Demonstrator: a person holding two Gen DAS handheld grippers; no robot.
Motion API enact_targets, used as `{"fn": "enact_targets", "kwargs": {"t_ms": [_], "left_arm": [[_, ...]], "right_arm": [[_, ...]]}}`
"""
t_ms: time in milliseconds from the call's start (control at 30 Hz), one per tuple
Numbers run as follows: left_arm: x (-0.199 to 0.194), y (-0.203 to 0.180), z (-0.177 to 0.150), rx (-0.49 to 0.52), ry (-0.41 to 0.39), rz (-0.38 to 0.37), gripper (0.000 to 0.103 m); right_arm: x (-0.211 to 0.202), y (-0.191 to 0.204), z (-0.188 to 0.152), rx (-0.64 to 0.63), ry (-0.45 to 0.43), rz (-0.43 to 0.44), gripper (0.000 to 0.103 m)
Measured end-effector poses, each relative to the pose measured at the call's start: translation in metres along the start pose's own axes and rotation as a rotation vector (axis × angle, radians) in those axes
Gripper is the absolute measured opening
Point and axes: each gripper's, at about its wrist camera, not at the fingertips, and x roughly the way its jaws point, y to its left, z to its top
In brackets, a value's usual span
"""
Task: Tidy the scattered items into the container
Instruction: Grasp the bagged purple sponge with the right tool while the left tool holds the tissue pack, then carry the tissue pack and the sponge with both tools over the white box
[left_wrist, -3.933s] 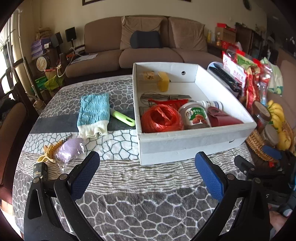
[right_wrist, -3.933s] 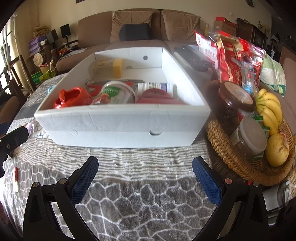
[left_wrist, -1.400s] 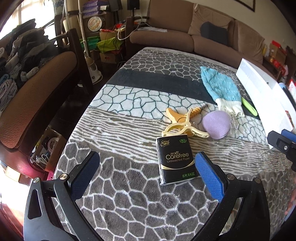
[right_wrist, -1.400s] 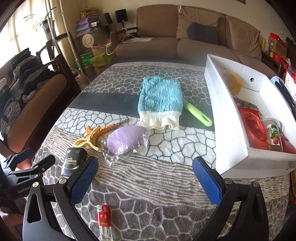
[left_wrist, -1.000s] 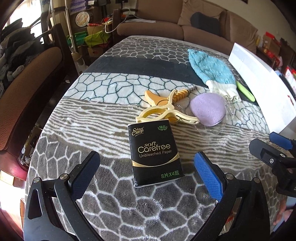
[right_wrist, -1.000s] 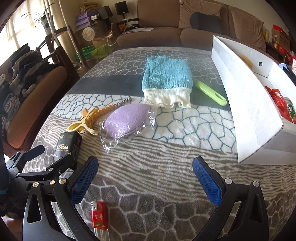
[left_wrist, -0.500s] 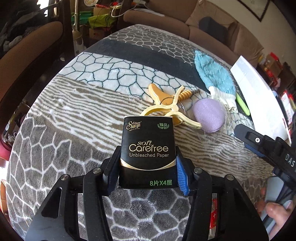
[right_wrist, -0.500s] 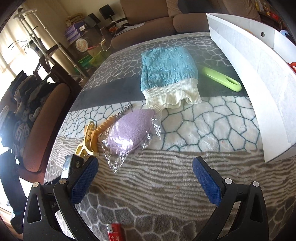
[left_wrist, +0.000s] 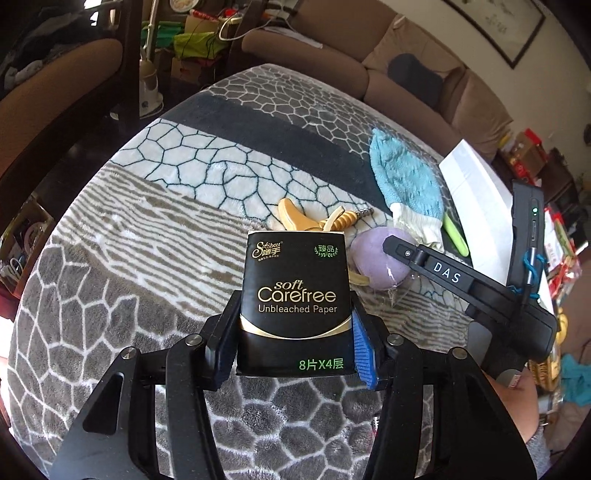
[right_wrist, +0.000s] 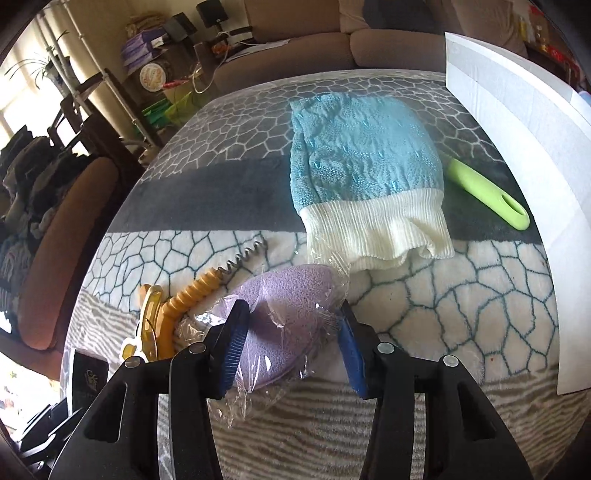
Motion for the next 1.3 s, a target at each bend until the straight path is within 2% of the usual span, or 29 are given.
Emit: {"fn": "enact_targets", "kwargs": {"t_ms": [133, 233, 533, 633, 733, 833, 1067, 1200, 1300], "left_arm": [[-0.003, 0.002, 0.001, -0.006, -0.007, -0.009, 0.05], [-0.006, 0.002, 0.002, -0.005, -0.022, -0.004, 0.05], [-0.02, -0.006, -0.001, 0.029, -0.074, -0.03, 0.05], [-0.023, -0.02, -0.009, 0.051, -0.046, -0.061, 0.05], [-0.035, -0.052, -0.012, 0.127, -0.047, -0.071, 0.05], [-0.045, -0.091, -0.006, 0.149, -0.029, -0.143, 0.05], [-0.046, -0.218, 0.031, 0.284, -0.01, -0.239, 0.05], [-0.026, -0.291, 0.05, 0.372, 0.004, -0.245, 0.05], [0.0, -0.338, 0.057, 0.434, 0.021, -0.217, 0.05]], "right_arm": [[-0.012, -0.007, 0.004, 0.02, -0.01, 0.063, 0.028], [-0.029, -0.004, 0.008, -0.006, -0.032, 0.08, 0.022], [-0.099, -0.002, 0.028, -0.053, -0.125, 0.109, 0.017], [-0.125, -0.009, 0.034, -0.056, -0.15, 0.113, 0.016], [-0.157, -0.023, 0.043, -0.041, -0.186, 0.123, 0.017], [-0.19, -0.045, 0.056, -0.017, -0.227, 0.121, 0.016], [-0.248, -0.125, 0.079, 0.097, -0.318, 0.077, 0.017], [-0.259, -0.183, 0.086, 0.203, -0.341, 0.065, 0.017], [-0.256, -0.226, 0.092, 0.266, -0.342, 0.054, 0.017]]}}
